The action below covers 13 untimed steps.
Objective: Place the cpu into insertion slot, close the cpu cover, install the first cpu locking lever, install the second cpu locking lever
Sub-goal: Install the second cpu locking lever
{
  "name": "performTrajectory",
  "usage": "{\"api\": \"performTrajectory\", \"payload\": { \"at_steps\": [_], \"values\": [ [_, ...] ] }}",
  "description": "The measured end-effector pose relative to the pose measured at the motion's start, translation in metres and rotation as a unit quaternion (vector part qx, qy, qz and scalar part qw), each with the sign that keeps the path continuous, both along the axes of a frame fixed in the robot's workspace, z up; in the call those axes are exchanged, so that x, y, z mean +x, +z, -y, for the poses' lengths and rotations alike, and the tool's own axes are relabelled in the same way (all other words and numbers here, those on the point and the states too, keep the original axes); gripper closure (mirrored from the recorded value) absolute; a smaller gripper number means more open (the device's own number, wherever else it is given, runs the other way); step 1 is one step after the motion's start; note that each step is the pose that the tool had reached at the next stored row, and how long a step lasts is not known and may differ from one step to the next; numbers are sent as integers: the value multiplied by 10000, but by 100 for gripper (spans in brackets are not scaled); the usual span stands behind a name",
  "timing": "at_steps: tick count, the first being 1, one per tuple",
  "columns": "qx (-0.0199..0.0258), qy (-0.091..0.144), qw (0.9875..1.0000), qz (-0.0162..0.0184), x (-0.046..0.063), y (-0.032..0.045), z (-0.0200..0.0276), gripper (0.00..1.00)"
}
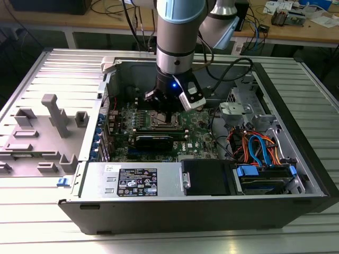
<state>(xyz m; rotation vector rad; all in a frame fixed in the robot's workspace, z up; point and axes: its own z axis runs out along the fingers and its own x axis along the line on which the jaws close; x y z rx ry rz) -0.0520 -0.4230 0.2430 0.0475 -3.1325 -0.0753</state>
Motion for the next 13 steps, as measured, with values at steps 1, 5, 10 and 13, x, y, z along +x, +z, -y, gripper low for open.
{"api": "performTrajectory", "payload": {
  "at_steps": [1,5,10,13],
  "values": [
    [1,0,10000,-40,0,-4,5,89],
    [2,-1,9999,-121,-23,-20,14,89],
    [1,0,9999,-128,-73,-51,14,89],
    [2,0,9999,-127,-73,-61,13,89]
  ]
}}
